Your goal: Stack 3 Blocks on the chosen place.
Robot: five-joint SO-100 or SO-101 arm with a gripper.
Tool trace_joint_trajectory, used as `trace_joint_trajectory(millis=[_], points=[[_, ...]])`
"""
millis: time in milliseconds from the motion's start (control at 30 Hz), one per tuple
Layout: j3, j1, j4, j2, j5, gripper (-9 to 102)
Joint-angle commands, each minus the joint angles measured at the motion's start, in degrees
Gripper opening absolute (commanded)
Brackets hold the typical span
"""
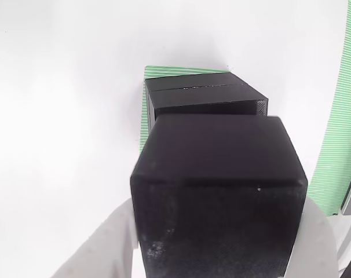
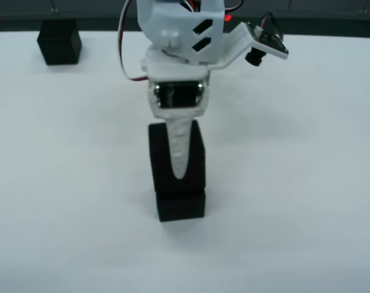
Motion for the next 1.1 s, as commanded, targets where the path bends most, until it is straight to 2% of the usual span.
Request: trace_joint_trajectory(millis=[0, 333, 600, 1067], points=[[-1.14, -0.7, -0.09, -0.09, -0.18, 31], [-2.99, -0.44, -0.09, -1.41, -0.35, 37], [-5.19, 0.7, -0.09, -1.05, -1.41, 37], [3.43, 2.2, -0.09, 10.55, -11.34, 37]])
